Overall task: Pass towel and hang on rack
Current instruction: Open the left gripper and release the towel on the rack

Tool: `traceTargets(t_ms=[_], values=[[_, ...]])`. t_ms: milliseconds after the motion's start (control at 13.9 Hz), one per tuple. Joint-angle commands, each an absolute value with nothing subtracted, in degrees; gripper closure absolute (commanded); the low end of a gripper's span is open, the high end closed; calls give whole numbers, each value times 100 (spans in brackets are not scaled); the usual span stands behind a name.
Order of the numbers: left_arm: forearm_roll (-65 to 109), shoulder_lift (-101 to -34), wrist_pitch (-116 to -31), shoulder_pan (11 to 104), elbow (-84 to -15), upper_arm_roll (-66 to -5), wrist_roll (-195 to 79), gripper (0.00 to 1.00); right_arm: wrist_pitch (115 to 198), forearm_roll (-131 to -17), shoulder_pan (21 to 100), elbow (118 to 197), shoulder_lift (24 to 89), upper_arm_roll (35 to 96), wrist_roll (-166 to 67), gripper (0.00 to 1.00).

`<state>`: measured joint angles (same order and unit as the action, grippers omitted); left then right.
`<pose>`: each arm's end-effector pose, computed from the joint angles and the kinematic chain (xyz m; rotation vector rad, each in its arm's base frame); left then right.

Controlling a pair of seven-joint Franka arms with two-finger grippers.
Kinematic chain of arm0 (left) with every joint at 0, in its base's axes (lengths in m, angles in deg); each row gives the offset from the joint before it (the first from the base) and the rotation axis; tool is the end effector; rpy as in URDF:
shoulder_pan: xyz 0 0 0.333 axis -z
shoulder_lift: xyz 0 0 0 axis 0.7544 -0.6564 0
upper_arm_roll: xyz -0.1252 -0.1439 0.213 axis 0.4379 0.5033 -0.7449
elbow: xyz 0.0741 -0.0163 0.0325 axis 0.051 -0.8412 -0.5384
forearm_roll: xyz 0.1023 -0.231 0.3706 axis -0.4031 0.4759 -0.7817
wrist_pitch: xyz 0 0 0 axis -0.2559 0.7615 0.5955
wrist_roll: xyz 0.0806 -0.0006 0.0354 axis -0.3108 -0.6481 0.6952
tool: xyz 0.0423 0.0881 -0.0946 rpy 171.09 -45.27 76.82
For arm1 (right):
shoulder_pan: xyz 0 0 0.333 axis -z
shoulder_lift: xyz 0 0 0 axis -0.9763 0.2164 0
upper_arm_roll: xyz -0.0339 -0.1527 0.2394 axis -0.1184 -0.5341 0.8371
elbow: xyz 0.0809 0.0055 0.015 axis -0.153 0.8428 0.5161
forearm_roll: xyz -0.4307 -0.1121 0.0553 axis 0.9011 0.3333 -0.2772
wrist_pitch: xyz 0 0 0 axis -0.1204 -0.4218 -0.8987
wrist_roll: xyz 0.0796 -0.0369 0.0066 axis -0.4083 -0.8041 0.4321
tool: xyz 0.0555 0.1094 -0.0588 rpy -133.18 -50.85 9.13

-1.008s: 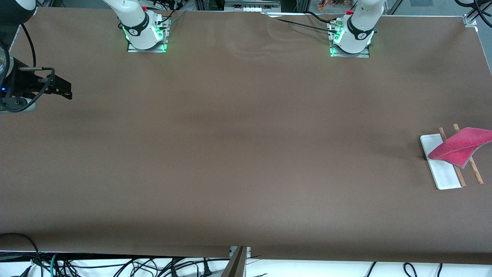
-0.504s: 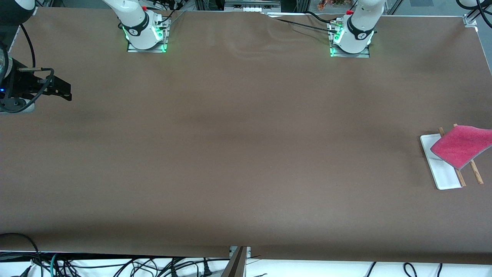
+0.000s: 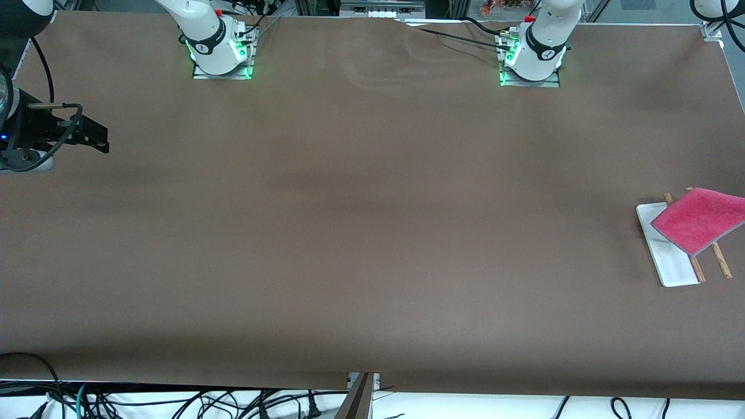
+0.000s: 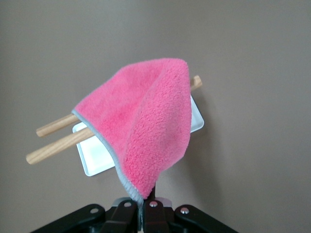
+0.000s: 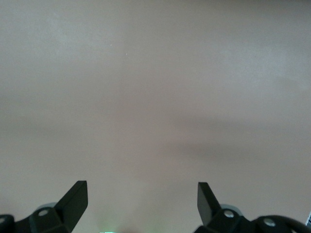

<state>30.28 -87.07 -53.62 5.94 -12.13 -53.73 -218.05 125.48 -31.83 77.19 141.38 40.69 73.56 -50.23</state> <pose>0.5891 0.4988 0.2804 1.7731 -2.3856 0.4762 0.6344 0.0218 0.5449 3.0531 0.1943 -0.1464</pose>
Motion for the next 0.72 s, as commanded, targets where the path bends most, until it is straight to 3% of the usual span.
traceTargets(t_ms=[0, 72, 216, 288, 360, 648], values=[[2930, -8887, -5433, 573, -978, -5363, -22085, 100, 12450, -3196, 7759, 13966, 4143, 7405, -4993, 0], [2930, -8930, -5521, 573, -978, -5363, -22085, 100, 12441, -3196, 7759, 13966, 4151, 7405, -4993, 0], [2930, -9027, -5662, 573, -978, -5363, -22085, 85, 12458, -3196, 7759, 13966, 4151, 7405, -4993, 0], [2930, -9027, -5680, 573, -978, -5363, -22094, 50, 12476, -3196, 7759, 13966, 4152, 7405, -4993, 0], [2930, -9019, -5671, 582, -978, -5363, -22085, 0, 12476, -3196, 7759, 13966, 4160, 7405, -4993, 0], [2939, -8957, -5662, 573, -969, -5328, -22076, 0, 12493, -3196, 7759, 13966, 4160, 7405, -4993, 0]])
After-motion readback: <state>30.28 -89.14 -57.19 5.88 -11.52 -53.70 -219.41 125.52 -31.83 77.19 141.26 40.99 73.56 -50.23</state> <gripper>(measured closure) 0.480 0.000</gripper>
